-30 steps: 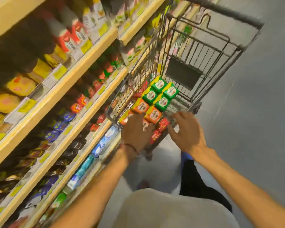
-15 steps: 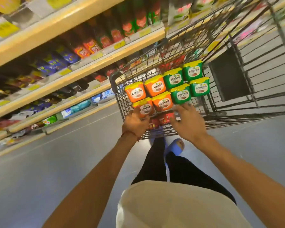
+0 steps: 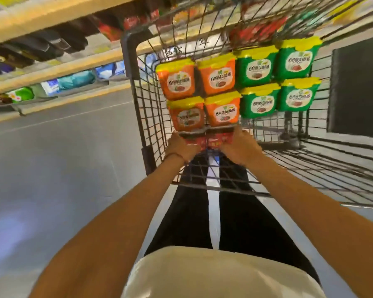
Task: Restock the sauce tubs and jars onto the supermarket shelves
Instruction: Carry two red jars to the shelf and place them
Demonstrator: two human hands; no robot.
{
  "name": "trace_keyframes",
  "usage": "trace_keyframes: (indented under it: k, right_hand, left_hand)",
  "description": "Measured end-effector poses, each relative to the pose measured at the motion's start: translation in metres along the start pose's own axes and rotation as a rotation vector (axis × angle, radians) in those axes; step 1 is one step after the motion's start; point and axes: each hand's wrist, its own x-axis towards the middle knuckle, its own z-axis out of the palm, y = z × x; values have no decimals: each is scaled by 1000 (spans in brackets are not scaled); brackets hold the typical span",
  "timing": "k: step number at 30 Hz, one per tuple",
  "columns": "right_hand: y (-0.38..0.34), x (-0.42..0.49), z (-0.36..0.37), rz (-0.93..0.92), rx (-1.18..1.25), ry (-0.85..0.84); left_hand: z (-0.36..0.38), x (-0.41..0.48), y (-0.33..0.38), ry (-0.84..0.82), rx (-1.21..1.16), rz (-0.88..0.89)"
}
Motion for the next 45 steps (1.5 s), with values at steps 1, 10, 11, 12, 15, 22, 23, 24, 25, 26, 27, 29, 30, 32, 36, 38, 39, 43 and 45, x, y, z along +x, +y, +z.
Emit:
trace_keyframes:
  k: [1,10,11,12,15,22,23,24,25,26,27,29,30,32,36,38,39,43,45]
  right_hand:
    - [8,15,8,-5,13,-19]
    - [61,101,62,-27,335,-105]
    - [66,106,67,-24,382,-111]
    - [65,105,68,-35,413,-119]
    - [47,85,53,-60,452,-76]
    - [36,67,31,-18,292,-65]
    - [35,63,26,-6,271,-67]
    - [36,59,23,2,255,-79]
    - [36,53,18,16,235,-85]
    - [37,47,14,24,225,-79]
    - [35,39,8,48,205,-73]
    - [33,21,-2,52,192,-48]
    - [29,9,-9,43,198,-32]
    - [23,-13,-17,14,224,-1]
    - [4,-59,-38,-60,341,146]
    - [-4,-78,-47,-125,382,203]
    - [-9,-87,-51,-158,406,223]
    - [-23,-122,-63,-309,482,275]
    - [-27,-137,-63,-392,521,313]
  left_hand:
    - [5,13,-7,-4,-16,-46]
    - [25,65,-35,-31,-272,-409]
    - [29,72,-42,-35,-298,-412]
    - [34,80,-53,-42,-326,-408]
    - [40,86,-66,-34,-342,-383]
    - [17,49,-27,-53,-189,-201]
    - [14,44,-21,-54,-193,-226]
    - [11,41,-17,-49,-221,-255]
    - [9,38,-15,-50,-251,-270]
    - [5,31,-8,-58,-273,-267]
    - [1,25,-2,-74,-275,-252]
    - [-11,10,10,-113,-288,-224]
    - [-18,2,15,-134,-315,-214]
    - [-34,-12,23,-167,-363,-197]
    - [-64,-42,35,-118,-367,-48]
    - [-77,-60,39,-67,-370,46]
    - [-82,-70,41,-42,-386,77]
    - [-92,-110,36,116,-398,252]
    - [-93,-128,30,264,-414,272]
